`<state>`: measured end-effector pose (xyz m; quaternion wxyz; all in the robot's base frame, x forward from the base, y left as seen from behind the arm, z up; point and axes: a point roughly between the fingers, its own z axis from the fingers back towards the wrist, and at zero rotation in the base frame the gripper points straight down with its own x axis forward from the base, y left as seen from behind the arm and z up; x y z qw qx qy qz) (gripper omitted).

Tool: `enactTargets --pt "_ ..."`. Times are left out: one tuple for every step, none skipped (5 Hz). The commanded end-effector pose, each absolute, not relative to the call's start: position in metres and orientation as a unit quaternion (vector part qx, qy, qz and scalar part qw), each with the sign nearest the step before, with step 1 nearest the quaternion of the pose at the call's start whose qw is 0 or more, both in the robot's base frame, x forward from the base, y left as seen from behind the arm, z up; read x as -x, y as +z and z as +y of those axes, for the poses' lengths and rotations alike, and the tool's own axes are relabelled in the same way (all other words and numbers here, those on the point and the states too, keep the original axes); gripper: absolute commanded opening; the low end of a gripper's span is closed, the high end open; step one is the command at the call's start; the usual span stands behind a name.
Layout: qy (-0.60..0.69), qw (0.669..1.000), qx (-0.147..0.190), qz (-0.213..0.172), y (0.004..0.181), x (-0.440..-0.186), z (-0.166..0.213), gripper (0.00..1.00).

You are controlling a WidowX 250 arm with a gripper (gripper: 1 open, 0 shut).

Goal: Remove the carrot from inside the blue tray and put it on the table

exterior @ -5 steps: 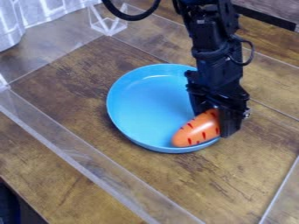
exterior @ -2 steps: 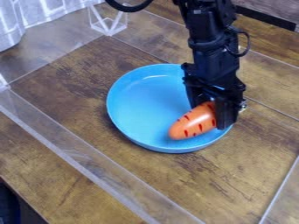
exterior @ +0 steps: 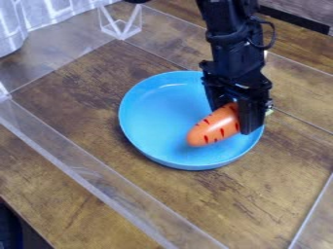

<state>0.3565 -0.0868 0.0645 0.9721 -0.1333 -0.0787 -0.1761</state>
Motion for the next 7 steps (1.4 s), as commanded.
enactTargets --pt "-0.178 0.965 0.136 -0.139 0.1049 -0.3657 -0.0837 0.0" --pt "-0.176 0.964 0.14 -0.141 0.106 -0.3643 -0.0842 0.0" --pt "-0.173 0.964 0.146 -0.14 0.1058 -0.3624 -0.0839 0.0" --pt "-0.17 0.964 0.152 -0.139 0.1059 -0.3606 -0.0831 0.0" --pt "-0.168 0.964 0.156 -0.138 0.1045 -0.3583 -0.0839 0.0" --pt "-0.165 0.964 0.159 -0.135 0.1032 -0.3576 -0.0841 0.0" --pt "-0.162 0.964 0.163 -0.133 0.1027 -0.3572 -0.084 0.0"
